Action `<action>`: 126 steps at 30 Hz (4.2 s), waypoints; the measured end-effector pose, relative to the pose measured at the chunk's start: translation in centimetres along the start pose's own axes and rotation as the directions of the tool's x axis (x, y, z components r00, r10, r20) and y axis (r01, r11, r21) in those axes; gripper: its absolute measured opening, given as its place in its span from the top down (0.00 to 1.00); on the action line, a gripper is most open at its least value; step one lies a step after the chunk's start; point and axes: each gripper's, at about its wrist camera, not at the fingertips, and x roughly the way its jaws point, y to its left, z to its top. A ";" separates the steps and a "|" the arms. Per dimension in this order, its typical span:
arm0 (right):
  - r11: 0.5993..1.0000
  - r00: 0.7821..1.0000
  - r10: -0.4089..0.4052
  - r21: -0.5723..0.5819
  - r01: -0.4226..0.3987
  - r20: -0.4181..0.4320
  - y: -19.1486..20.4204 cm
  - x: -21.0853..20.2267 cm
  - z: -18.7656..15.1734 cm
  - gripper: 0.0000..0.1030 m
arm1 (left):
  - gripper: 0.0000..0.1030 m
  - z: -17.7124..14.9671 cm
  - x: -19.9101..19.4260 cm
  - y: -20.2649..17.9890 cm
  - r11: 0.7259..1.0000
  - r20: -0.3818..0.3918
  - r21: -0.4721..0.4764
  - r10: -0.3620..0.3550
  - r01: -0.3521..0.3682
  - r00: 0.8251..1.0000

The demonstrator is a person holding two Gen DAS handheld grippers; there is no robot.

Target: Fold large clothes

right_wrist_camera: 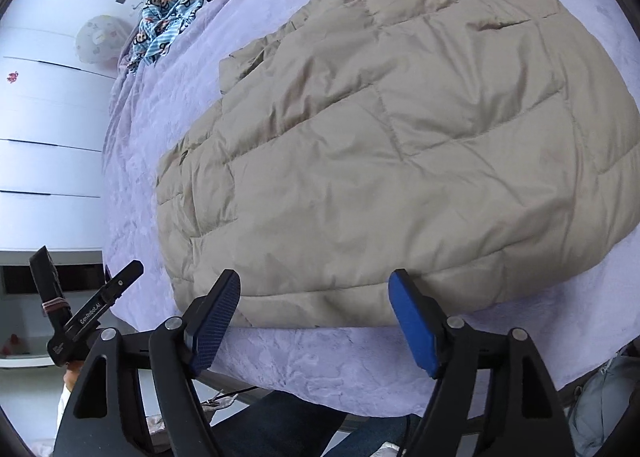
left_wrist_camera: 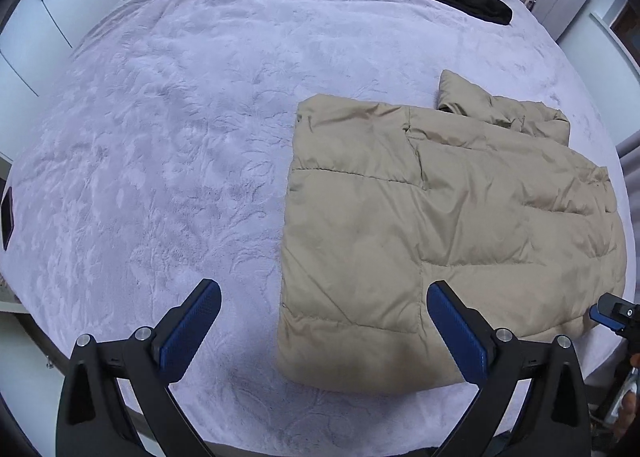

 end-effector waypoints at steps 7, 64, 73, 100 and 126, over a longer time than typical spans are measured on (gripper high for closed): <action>0.999 0.999 -0.043 0.031 0.043 -0.009 2.3 1.6 0.3 0.23 | 0.00 1.2 2.1 1.2 0.998 -0.043 0.023 -0.049 0.050 0.998; 0.978 0.983 -0.184 0.103 0.182 0.006 3.9 2.7 -0.3 0.10 | 0.71 4.9 9.7 -0.8 0.589 -0.286 -0.077 -0.786 0.804 0.548; 0.984 0.977 -0.169 0.079 0.160 0.127 1.0 2.3 4.0 0.83 | 0.71 5.7 3.1 -4.4 0.581 -0.242 -0.025 -0.793 0.813 0.559; 0.942 0.970 0.098 0.294 -0.163 0.224 -14.8 -5.7 0.4 0.51 | 0.16 3.5 1.1 -38.0 0.549 -0.616 0.119 -0.612 0.827 0.495; 0.973 0.904 -0.222 0.145 0.180 0.366 -11.1 -10.1 -1.3 0.86 | 0.16 13.0 4.9 -34.0 0.865 -0.017 0.384 -0.344 0.323 0.939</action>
